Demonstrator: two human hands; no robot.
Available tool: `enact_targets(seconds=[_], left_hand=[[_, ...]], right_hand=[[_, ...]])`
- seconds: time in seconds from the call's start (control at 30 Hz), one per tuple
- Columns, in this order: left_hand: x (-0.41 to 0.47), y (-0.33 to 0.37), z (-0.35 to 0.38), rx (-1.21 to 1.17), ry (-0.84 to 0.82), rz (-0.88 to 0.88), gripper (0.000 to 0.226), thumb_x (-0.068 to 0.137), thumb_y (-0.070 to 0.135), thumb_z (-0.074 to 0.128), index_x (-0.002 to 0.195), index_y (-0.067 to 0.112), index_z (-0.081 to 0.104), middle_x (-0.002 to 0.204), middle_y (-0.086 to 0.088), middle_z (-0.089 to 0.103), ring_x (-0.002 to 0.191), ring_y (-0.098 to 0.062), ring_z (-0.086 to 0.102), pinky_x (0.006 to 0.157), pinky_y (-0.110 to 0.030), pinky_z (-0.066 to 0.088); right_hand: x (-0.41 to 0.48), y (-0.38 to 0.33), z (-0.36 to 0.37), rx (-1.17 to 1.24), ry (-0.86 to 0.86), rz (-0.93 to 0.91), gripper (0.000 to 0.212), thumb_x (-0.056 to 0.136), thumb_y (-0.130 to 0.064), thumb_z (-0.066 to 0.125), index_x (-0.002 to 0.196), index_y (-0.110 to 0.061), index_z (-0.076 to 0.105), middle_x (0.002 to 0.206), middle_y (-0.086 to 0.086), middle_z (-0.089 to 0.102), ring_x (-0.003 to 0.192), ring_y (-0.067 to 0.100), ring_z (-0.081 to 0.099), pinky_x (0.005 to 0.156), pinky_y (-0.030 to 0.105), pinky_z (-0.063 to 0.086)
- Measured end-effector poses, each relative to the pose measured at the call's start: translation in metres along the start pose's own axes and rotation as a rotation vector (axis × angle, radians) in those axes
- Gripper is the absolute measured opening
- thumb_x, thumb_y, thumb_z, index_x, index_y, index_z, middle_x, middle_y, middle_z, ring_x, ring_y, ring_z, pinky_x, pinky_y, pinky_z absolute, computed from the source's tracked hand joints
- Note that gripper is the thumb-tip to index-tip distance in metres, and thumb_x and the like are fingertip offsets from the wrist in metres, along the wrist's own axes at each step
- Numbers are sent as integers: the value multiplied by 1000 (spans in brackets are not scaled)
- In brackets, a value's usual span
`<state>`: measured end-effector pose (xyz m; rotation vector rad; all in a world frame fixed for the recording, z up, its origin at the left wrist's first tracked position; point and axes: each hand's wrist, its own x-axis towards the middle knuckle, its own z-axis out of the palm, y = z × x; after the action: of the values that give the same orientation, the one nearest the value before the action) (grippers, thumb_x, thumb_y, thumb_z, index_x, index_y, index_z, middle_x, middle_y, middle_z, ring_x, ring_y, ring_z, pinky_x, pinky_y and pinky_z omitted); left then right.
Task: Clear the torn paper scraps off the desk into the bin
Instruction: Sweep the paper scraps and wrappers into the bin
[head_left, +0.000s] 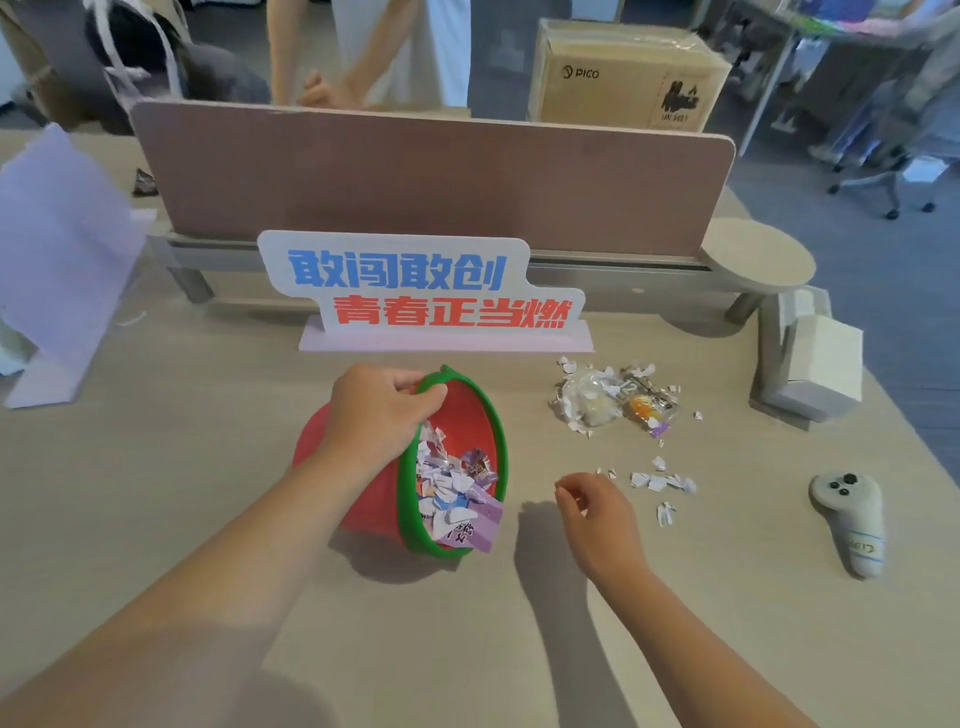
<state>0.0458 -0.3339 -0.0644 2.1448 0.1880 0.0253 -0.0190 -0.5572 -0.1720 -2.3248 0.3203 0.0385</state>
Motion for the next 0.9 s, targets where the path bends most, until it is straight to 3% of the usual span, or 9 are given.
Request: enact_targets(seconds=[0.13,0.3,0.43,0.5,0.6,0.67,0.73,0.8,0.9], left_hand=[[-3,21,33,21,-30,37,17,80,27,72,95,20,77,59,6,69,58,-11,63,45,-5,39],[-4,40,64,13,-12,30,21,80,26,72,99,19,76,50,20,60,42,7,55,41,-4,35],[0,47,76,59,31,29,16,80,25,72,95,21,77,37,19,55,39,6,50,42,-5,33],[2,48,81,83,56,29,11,80,25,72,89,24,78,53,7,69,49,1,53,46,-9,36],[6,50,85,69,101,-4,5,79,25,73,79,30,74,75,-11,76,64,-12,62,53,-13,44],[7,50,86,70,122,-22,9,79,25,73,75,33,72,74,-7,76,65,-12,63,54,-14,45],[7,50,86,53,134,-49,8,80,27,72,79,34,73,70,2,75,61,-6,63,54,-13,45],[7,49,86,44,149,-72,8,79,28,72,87,31,76,68,9,74,60,0,64,57,-14,49],[8,48,86,33,183,-103,14,78,27,74,92,26,77,67,18,71,63,5,65,60,-9,50]], right_hand=[[4,74,-33,-104,30,274,35,87,-24,56,120,-12,55,124,14,47,106,28,55,86,32,42],[21,120,-59,-94,252,384,57,83,-37,60,127,-6,45,127,18,44,115,36,47,97,44,40],[49,128,-51,-92,307,280,50,76,-56,49,102,-13,47,93,7,46,95,32,46,90,46,42],[64,126,-42,-135,281,202,53,72,-60,44,100,-15,47,90,4,44,93,28,42,90,47,41],[83,113,-26,-120,161,95,54,73,-57,48,108,-17,45,104,4,45,107,28,39,98,46,36],[95,108,-14,-143,96,34,53,74,-55,51,111,-17,43,113,7,45,116,30,36,103,47,32],[102,108,-5,-328,71,-55,51,77,-56,46,110,-17,44,115,7,46,116,32,38,103,45,31],[107,110,0,-457,74,-138,44,82,-52,40,104,-15,50,110,8,50,108,33,45,94,42,37],[112,112,0,-369,91,-261,18,87,-29,51,90,-13,58,96,9,59,87,33,55,75,39,44]])
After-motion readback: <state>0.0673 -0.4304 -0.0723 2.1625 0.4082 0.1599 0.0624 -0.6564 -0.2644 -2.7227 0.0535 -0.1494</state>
